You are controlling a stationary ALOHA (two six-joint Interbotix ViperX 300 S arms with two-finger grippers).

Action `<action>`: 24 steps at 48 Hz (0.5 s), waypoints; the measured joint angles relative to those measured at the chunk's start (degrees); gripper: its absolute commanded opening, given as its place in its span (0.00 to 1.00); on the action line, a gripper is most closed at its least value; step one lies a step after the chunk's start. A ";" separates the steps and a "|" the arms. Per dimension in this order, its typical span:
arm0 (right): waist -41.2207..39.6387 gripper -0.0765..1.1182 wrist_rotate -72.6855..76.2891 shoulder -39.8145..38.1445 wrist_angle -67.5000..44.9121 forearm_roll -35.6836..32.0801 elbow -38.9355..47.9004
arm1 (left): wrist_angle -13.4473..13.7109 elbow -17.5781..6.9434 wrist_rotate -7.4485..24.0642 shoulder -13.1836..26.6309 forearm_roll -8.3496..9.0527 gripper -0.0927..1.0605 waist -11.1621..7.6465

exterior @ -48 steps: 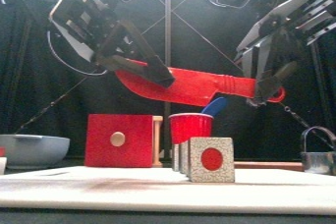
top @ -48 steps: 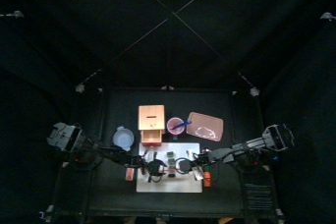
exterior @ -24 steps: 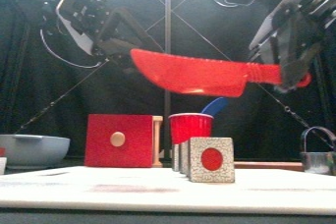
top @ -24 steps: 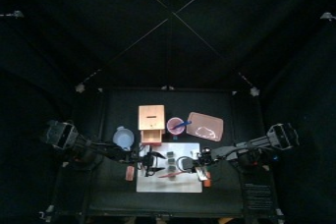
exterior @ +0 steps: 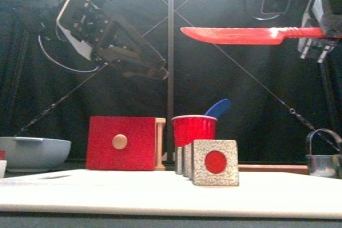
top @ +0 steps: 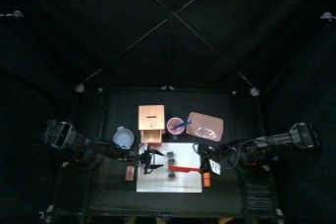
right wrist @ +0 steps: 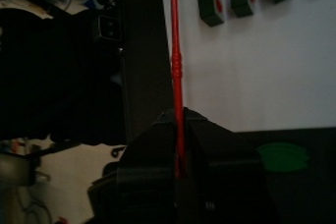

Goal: Place sushi on board then cut the sushi with the knife then place the pieces on the plate
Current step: Cut the sushi into 4 pieces

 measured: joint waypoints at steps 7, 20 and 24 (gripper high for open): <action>0.09 0.40 0.18 0.00 -1.32 7.29 3.43 | -0.70 0.79 0.00 -0.09 0.00 0.82 0.35; 0.18 0.40 0.18 0.09 -5.71 20.83 7.82 | -0.79 1.85 -0.09 -0.79 0.00 0.82 0.62; 0.35 0.40 0.26 0.18 -5.98 23.47 8.44 | -0.79 1.93 0.09 -0.79 0.00 0.82 0.79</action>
